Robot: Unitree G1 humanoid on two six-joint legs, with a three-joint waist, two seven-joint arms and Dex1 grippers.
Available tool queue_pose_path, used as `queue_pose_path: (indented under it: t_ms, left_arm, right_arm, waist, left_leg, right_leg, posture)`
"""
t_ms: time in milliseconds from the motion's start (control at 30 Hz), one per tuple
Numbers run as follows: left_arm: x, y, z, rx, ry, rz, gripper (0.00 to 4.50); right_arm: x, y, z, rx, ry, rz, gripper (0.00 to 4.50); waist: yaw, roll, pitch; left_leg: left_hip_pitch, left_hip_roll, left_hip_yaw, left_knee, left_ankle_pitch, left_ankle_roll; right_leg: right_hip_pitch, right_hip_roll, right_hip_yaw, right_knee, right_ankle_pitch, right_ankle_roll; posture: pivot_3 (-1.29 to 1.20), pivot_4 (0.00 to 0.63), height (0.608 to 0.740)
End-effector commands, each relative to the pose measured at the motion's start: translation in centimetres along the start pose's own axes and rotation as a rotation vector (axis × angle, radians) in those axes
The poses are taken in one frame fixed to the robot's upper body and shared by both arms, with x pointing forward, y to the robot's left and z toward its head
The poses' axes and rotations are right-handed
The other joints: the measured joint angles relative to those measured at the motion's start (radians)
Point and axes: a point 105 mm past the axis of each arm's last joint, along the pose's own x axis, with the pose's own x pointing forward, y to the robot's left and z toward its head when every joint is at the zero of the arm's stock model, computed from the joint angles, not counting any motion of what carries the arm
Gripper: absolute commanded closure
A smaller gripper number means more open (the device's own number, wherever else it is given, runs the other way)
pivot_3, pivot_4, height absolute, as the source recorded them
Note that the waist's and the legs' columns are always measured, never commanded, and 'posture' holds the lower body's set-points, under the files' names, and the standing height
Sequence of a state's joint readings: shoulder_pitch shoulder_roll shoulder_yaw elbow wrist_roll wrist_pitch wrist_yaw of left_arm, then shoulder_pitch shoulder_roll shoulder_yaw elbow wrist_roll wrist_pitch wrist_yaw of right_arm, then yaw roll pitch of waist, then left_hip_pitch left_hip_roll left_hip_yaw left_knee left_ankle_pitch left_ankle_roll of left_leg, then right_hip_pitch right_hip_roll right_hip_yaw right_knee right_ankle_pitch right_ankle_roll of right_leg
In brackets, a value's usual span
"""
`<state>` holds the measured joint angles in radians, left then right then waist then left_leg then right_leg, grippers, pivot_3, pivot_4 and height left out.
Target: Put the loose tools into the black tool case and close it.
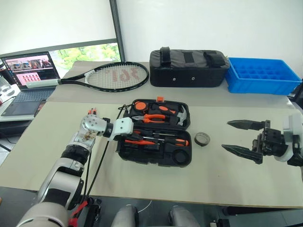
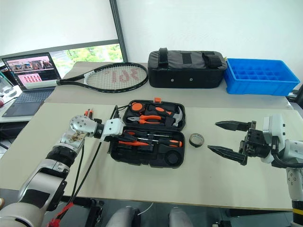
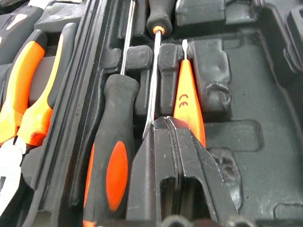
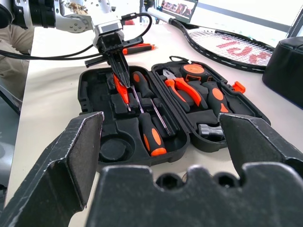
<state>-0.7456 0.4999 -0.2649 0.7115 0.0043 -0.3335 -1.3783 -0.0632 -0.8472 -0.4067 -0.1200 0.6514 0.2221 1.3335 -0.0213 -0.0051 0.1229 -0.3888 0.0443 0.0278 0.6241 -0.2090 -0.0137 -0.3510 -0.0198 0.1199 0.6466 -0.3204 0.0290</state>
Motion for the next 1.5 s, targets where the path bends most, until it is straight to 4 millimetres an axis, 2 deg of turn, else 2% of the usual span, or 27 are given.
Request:
queue_pose_path:
  t_ms: [33,233,400,700,867,1000,1067,1100,1233,1367,1433,1467,1500]
  left_arm:
    - [0.6,-1.7,-1.1,0.006,0.023,-0.055,4.49]
    - [0.4,-0.8,0.3,0.068,-0.08,0.057,4.49]
    - [-0.5,-0.1,1.4,0.022,-0.172,0.104,4.49]
    - [-0.4,-1.3,-0.9,0.01,-0.054,0.066,4.49]
    - [-0.8,-0.3,-0.1,-0.036,-0.109,0.14,4.49]
    - [-2.6,2.0,1.4,-0.177,-0.225,0.342,4.49]
    - [-4.4,3.3,1.9,-0.248,-0.275,0.492,3.95]
    - [-5.7,4.0,1.7,-0.299,-0.283,0.596,3.83]
    - [-9.8,5.1,0.0,-0.469,-0.276,0.876,2.34]
    - [-13.4,5.6,-2.9,-0.585,-0.176,1.143,1.0]
    - [-14.0,5.3,-4.1,-0.662,-0.121,1.207,0.23]
    - [-13.8,5.0,-4.6,-0.693,-0.08,1.205,0.05]
    - [-13.5,4.7,-5.0,-0.708,-0.045,1.193,0.05]
  right_arm:
    - [-0.2,0.2,1.2,-0.039,-0.034,-0.002,0.0]
    - [-0.2,0.2,1.0,-0.036,-0.032,-0.01,0.0]
    - [-0.1,0.2,0.8,-0.03,-0.033,-0.007,0.0]
    - [0.1,0.1,0.8,-0.027,-0.033,0.002,0.0]
    - [0.0,0.2,0.9,-0.028,-0.028,0.012,0.0]
    - [0.4,0.3,1.1,-0.029,-0.035,0.037,0.0]
    - [1.1,0.2,1.4,-0.042,-0.063,0.038,0.0]
    - [1.5,-0.1,1.6,-0.051,-0.086,0.031,0.0]
    - [2.1,-0.7,1.8,-0.055,-0.104,0.05,0.0]
    - [2.4,-1.0,1.6,-0.05,-0.101,0.078,0.0]
    - [2.7,-1.2,1.6,-0.05,-0.101,0.091,0.0]
    - [2.8,-1.3,1.6,-0.05,-0.101,0.094,0.0]
    - [2.8,-1.3,1.6,-0.05,-0.101,0.099,0.0]
  waist:
    - [0.0,0.0,0.0]
    - [0.004,0.0,0.0]
    - [0.003,0.0,0.0]
    - [0.003,0.0,0.0]
    - [0.004,0.0,0.0]
    - [0.002,0.0,0.0]
    - [0.001,0.0,0.0]
    - [-0.001,-0.001,0.001]
    - [-0.009,-0.001,0.001]
    - [-0.004,0.0,0.0]
    - [-0.002,0.0,0.0]
    - [0.001,0.0,0.0]
    - [0.003,0.0,0.0]
  left_leg:
    - [0.0,0.0,0.0,0.0,0.0,0.0]
    - [0.0,0.0,0.0,0.0,0.0,0.0]
    - [-0.001,0.0,0.0,0.0,0.0,0.0]
    - [-0.001,0.0,0.0,0.001,0.0,0.0]
    - [-0.001,0.0,0.0,0.001,0.0,0.0]
    - [-0.001,0.001,0.0,0.001,0.0,0.0]
    - [-0.001,0.001,0.0,0.001,0.0,0.0]
    - [-0.001,0.001,0.0,0.001,0.0,0.0]
    - [-0.001,0.002,-0.001,0.001,0.0,0.0]
    - [0.0,0.002,-0.002,0.001,0.0,0.0]
    - [0.0,0.002,-0.001,0.001,0.0,0.0]
    - [0.0,0.002,-0.001,0.001,0.0,0.0]
    - [0.0,0.002,-0.001,0.0,0.0,0.0]
  right_leg:
    - [0.0,0.0,0.0,0.0,0.0,0.0]
    - [0.0,0.0,0.0,0.0,0.0,0.0]
    - [0.0,0.0,0.0,0.0,0.0,0.0]
    - [0.0,0.0,0.0,0.0,0.0,0.0]
    - [0.0,0.0,0.0,0.0,0.0,0.0]
    - [-0.001,0.0,0.0,0.0,0.0,0.0]
    - [-0.001,0.0,-0.001,0.0,0.0,0.0]
    - [-0.001,0.0,-0.001,0.0,0.0,0.0]
    - [-0.001,0.001,-0.001,0.001,0.0,0.0]
    - [0.0,0.0,-0.002,0.001,0.001,0.0]
    - [-0.001,0.0,-0.001,0.001,0.001,0.0]
    - [-0.001,0.0,-0.001,0.001,0.001,0.0]
    - [0.0,0.0,-0.001,0.001,0.001,0.0]
  posture:
    - [0.0,0.15,0.708]
    - [0.0,0.15,0.708]
    - [0.0,0.15,0.708]
    - [0.0,0.15,0.708]
    - [0.0,0.15,0.708]
    - [0.0,0.15,0.708]
    - [0.0,0.15,0.708]
    - [0.0,0.15,0.708]
    - [0.0,0.15,0.708]
    - [0.0,0.15,0.708]
    - [0.0,0.15,0.708]
    - [0.0,0.15,0.708]
    - [0.0,0.15,0.708]
